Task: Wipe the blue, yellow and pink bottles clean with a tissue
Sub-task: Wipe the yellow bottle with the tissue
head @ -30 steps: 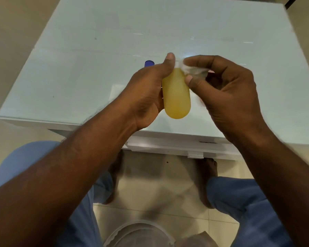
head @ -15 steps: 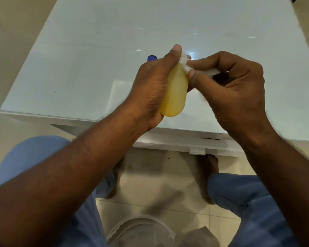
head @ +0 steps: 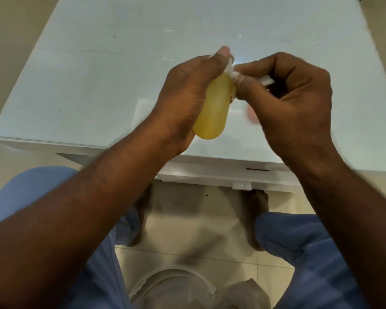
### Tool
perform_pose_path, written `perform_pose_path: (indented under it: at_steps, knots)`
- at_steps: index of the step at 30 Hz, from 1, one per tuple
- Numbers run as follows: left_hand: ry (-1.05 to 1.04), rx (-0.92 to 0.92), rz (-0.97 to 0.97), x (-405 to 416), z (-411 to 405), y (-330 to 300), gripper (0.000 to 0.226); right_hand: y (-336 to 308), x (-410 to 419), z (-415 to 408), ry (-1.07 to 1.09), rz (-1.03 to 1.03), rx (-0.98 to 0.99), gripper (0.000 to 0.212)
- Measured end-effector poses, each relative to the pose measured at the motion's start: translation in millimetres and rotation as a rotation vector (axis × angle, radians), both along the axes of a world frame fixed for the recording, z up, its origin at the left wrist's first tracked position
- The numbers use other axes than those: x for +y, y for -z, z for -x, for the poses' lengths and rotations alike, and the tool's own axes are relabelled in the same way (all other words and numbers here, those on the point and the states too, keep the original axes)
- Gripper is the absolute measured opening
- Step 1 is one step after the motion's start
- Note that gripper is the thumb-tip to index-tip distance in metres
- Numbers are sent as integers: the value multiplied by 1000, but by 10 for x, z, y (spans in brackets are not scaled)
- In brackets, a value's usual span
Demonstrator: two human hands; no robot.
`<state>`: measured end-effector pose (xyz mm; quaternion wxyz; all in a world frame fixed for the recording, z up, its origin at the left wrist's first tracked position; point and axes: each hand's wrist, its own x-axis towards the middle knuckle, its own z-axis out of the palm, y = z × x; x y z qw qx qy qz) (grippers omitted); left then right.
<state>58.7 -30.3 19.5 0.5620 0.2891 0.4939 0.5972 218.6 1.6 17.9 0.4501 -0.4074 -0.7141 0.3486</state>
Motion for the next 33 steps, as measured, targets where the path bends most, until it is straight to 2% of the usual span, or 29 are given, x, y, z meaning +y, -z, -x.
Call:
perform_pose_path:
  at_steps: [2, 6, 10, 12, 15, 17, 20, 25, 27, 30, 33]
  knots:
    - [-5, 16, -36, -11, -28, 8, 19, 30, -9, 13, 4, -28, -26, 11]
    - [-91, -168, 18, -18, 12, 1, 30, 103, -162, 93, -75, -96, -120, 3]
    - [-186, -114, 17, 8, 74, -10, 40, 141, -300, 150, -248, -217, -248, 15]
    - [-171, -81, 19, 11, 86, -34, 40, 92, -298, 148, -230, -208, -204, 15]
    - [-119, 2, 8, -4, 36, -56, 35, 24, -129, 95, -38, -185, -40, 8]
    - [-82, 35, -3, -35, -35, -52, 34, 19, -56, 79, 9, -161, -18, 3]
    - [-102, -14, 46, -54, -59, -5, 35, 96, -161, 136, -39, -152, -84, 1]
    - [-191, 3, 106, -23, 84, 6, 41, 109, -315, 186, -271, -202, -195, 13]
    - [-173, -13, 95, -6, 71, -20, 39, 53, -271, 160, -219, -174, -151, 10]
    - [-118, 25, 77, 1, -8, -32, 35, 9, -100, 100, -54, -135, 15, 6]
    - [-75, 42, 62, -9, -98, -49, 26, 14, -47, 71, -15, -116, 13, 3]
